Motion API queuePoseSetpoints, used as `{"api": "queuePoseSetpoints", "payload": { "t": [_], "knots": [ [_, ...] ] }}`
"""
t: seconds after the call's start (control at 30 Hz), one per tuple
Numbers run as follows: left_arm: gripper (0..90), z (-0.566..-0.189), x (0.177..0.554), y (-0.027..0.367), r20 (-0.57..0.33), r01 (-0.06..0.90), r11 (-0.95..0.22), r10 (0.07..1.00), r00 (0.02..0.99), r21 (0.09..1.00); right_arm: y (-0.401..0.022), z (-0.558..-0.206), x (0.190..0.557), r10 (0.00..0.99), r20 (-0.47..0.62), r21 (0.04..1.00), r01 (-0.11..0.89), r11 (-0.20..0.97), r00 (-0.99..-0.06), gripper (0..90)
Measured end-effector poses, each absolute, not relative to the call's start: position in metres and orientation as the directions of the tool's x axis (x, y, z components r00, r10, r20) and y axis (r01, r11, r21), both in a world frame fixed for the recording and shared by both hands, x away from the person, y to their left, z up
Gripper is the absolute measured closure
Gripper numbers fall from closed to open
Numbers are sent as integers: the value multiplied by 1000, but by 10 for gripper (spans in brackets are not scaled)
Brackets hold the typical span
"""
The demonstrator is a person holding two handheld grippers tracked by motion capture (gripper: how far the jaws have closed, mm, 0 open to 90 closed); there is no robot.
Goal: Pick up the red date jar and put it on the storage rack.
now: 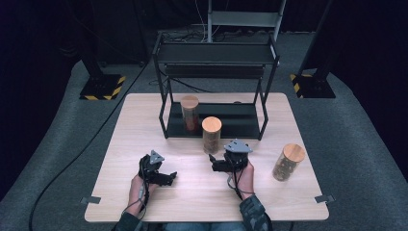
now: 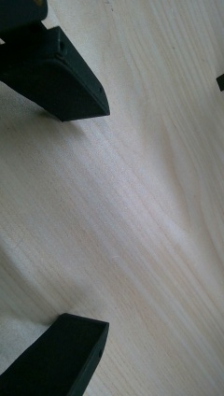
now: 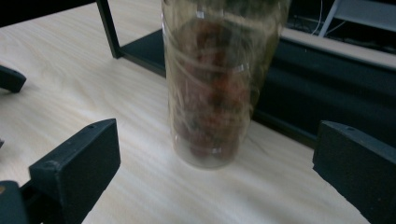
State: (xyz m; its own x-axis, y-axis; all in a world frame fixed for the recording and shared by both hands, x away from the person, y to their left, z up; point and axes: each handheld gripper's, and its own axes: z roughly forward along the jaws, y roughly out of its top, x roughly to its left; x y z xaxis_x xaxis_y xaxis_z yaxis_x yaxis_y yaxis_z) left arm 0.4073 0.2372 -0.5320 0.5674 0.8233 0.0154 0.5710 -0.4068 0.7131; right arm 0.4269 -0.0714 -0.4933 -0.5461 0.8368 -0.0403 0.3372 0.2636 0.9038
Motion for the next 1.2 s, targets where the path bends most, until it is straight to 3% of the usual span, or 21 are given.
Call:
{"api": "queuePoseSetpoints", "payload": {
  "t": [0.47, 0.8, 1.2],
  "knots": [
    [0, -532, 407, 238, 15, 576, -397, 832, 555, 714, -50, -483, 463, 837, -62, 924, 287, 255, -544, 0],
    [1, -532, 407, 238, 14, 577, -396, 833, 554, 714, -42, -494, 466, 833, -98, 945, 210, 249, -545, 0],
    [1, -532, 407, 238, 16, 576, -398, 832, 554, 714, -39, -503, 470, 825, -95, 947, 206, 248, -558, 0]
  ]
}}
